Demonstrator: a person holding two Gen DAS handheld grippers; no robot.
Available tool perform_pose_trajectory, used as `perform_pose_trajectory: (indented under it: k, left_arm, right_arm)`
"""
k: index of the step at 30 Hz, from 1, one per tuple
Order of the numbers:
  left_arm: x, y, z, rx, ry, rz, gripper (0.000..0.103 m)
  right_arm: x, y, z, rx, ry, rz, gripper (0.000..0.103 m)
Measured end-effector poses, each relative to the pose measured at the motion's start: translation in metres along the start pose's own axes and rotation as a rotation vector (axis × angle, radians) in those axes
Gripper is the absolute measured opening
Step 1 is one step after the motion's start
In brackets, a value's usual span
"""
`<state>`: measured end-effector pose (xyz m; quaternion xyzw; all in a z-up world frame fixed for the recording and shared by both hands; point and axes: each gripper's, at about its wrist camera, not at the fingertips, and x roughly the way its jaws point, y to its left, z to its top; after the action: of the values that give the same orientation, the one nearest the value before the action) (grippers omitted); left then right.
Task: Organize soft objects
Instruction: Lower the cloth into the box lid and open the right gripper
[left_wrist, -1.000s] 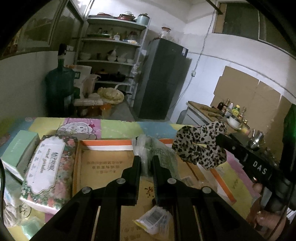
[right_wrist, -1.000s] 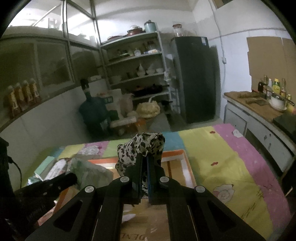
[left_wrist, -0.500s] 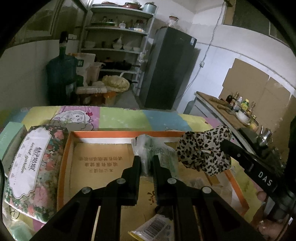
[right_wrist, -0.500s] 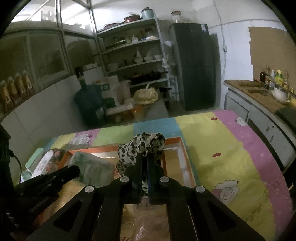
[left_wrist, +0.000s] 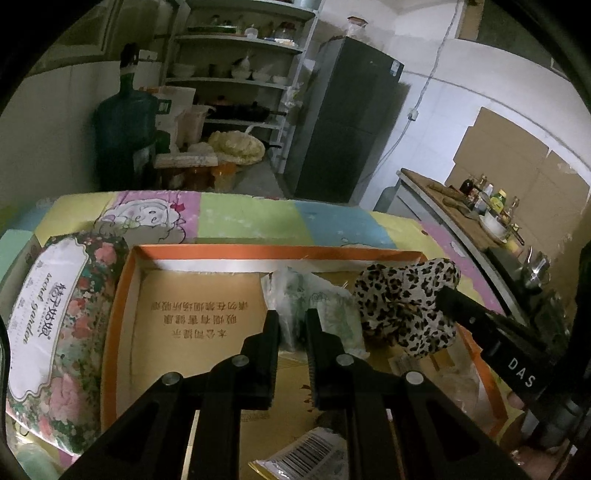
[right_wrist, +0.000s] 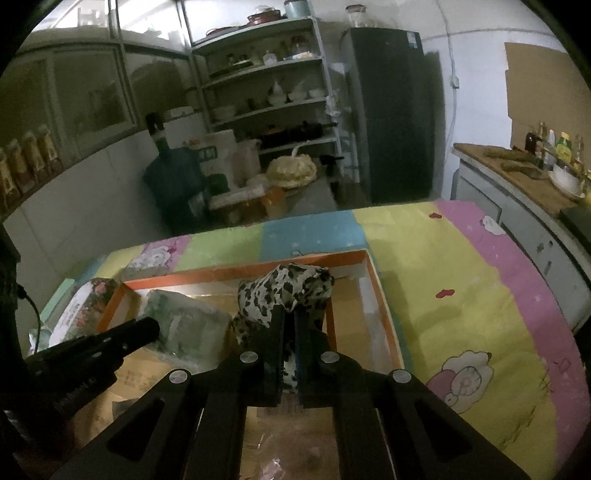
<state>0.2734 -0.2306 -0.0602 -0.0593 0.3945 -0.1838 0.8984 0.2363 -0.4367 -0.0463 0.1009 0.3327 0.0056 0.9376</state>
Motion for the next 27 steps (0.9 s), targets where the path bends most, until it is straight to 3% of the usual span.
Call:
perform_pose_trajectory:
  k: [4, 6, 9, 11, 17, 21, 23, 25, 27]
  left_arm:
    - [0.002, -0.001, 0.001, 0.011, 0.003, 0.030, 0.023]
    - [0.003, -0.002, 0.001, 0.015, 0.005, 0.036, 0.037]
    - [0.000, -0.002, 0.001, 0.011, -0.009, 0.037, 0.049]
    - [-0.001, -0.002, 0.000, 0.009, -0.016, 0.042, 0.052]
    - [-0.003, -0.002, 0.000, 0.011, -0.026, 0.044, 0.055]
    - [-0.009, -0.002, -0.001, 0.014, -0.049, 0.051, 0.068]
    - [-0.012, -0.001, 0.000, 0.016, -0.057, 0.051, 0.071]
    - [-0.016, -0.002, 0.001, 0.019, -0.068, 0.053, 0.072]
    - [-0.022, -0.002, 0.001, 0.025, -0.081, 0.055, 0.074]
  right_arm:
    - [0.005, -0.003, -0.001, 0.009, 0.016, -0.002, 0.008]
    - [0.006, -0.004, -0.002, 0.011, 0.021, -0.003, 0.008]
    - [0.007, -0.004, -0.002, 0.012, 0.026, -0.013, 0.020]
    - [0.007, -0.004, -0.002, 0.013, 0.026, -0.020, 0.027]
    - [0.007, -0.007, -0.002, 0.022, 0.023, -0.031, 0.028]
    - [0.004, -0.007, -0.003, 0.025, 0.016, -0.034, 0.029]
    - [0.003, -0.007, -0.003, 0.028, 0.011, -0.037, 0.031]
    - [0.000, -0.007, -0.004, 0.030, 0.005, -0.040, 0.043]
    - [-0.004, -0.005, -0.004, 0.033, -0.003, -0.041, 0.047]
